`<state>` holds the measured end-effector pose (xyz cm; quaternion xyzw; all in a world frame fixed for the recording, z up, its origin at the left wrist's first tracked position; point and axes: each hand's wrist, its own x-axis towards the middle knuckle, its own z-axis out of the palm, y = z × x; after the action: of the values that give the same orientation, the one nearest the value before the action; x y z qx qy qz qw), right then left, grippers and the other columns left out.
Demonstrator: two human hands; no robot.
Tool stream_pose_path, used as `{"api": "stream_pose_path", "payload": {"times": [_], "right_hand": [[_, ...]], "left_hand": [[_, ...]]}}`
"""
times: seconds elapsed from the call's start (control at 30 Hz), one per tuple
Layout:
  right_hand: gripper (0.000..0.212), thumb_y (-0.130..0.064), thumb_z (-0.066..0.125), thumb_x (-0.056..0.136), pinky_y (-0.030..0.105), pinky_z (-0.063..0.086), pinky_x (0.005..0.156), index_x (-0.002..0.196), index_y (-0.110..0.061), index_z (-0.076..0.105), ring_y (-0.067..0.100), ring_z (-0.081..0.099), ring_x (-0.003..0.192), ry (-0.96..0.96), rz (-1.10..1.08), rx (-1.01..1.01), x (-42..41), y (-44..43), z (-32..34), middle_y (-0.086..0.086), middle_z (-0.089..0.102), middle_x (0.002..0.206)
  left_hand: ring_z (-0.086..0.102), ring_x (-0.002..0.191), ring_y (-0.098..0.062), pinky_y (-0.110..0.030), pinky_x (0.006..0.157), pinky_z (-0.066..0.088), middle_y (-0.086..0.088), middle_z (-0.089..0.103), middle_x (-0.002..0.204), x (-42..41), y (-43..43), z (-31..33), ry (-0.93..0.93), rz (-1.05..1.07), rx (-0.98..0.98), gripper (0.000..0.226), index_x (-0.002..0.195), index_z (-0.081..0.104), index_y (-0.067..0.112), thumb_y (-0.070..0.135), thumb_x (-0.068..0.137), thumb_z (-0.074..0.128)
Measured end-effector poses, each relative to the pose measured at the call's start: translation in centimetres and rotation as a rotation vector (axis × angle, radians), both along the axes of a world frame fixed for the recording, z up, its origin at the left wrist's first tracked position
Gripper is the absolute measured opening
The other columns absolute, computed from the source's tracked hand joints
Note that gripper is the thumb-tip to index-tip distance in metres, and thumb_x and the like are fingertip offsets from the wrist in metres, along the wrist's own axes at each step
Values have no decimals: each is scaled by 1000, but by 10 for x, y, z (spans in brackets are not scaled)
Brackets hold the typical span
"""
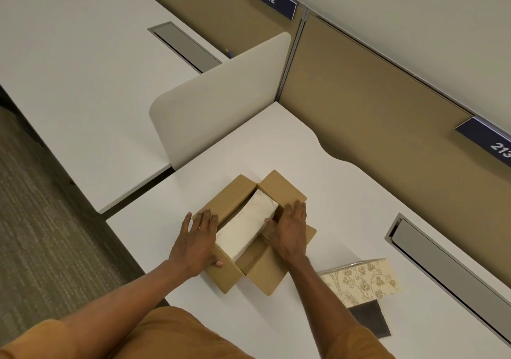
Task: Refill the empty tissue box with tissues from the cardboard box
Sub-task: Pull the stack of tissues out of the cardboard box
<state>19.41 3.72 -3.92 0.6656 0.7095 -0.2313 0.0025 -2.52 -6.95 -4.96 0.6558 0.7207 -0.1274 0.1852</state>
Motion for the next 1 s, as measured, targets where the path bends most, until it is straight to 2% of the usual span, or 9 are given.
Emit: {"api": "stream_pose_path", "payload": {"times": [0.07, 0.17, 0.23, 0.33, 0.43, 0.53, 0.83, 1.0], "right_hand": [[73, -35, 64, 105, 46, 24, 134, 160, 5, 37, 43, 18, 166, 57, -25, 64, -14, -13, 4, 29, 21, 177], [82, -36, 70, 101, 42, 44, 121, 163, 3, 33, 40, 42, 153, 170, -135, 64, -39, -32, 7, 25, 34, 169], [87, -40, 73, 100, 44, 51, 117, 164, 1, 32, 38, 52, 146, 254, -293, -71, -56, -37, 5, 21, 43, 164], [69, -46, 77, 96, 46, 58, 113, 140, -1, 49, 28, 63, 128, 387, -495, -316, -72, -31, -2, 14, 58, 140], [79, -41, 80, 95, 46, 58, 111, 152, -4, 39, 33, 61, 133, 525, -650, -421, -79, -23, -9, 13, 55, 150], [82, -35, 81, 94, 49, 57, 111, 153, -5, 33, 35, 61, 130, 608, -772, -483, -80, -19, -19, 15, 56, 149], [79, -40, 80, 95, 53, 55, 114, 151, -4, 37, 37, 61, 131, 594, -865, -523, -82, -14, -42, 19, 56, 149], [85, -36, 88, 89, 54, 56, 113, 151, -4, 39, 39, 61, 131, 637, -941, -548, -81, -7, -46, 19, 57, 149]], "left_hand": [[9, 172, -33, -57, 139, 2, -16, 12, 183, 0, 0, 0, 3, 2, 4, 133, 171, 8, 10, 77, 80, 78], [9, 172, -34, -59, 139, 2, -16, 11, 183, -1, 0, 0, 4, -1, 2, 131, 171, 8, 11, 77, 81, 76], [9, 172, -34, -59, 139, 2, -15, 11, 183, -1, 1, 1, 3, 1, -1, 130, 171, 8, 12, 78, 82, 75], [11, 171, -35, -61, 138, 1, -15, 11, 183, -1, 2, 2, 1, 10, -4, 130, 171, 9, 14, 78, 81, 76], [13, 171, -36, -61, 138, 2, -16, 12, 183, -1, 2, 2, 0, 13, -1, 130, 171, 10, 14, 78, 79, 77], [13, 171, -37, -62, 138, 2, -17, 12, 183, 0, 2, 1, 6, 11, 5, 131, 171, 10, 13, 78, 79, 77], [12, 171, -38, -63, 138, 0, -18, 11, 183, -1, 0, -5, 9, 9, 7, 133, 172, 7, 11, 79, 80, 75], [10, 171, -38, -64, 137, -2, -18, 9, 184, -1, 1, -4, 21, -7, -3, 132, 172, 5, 11, 82, 82, 71]]}}
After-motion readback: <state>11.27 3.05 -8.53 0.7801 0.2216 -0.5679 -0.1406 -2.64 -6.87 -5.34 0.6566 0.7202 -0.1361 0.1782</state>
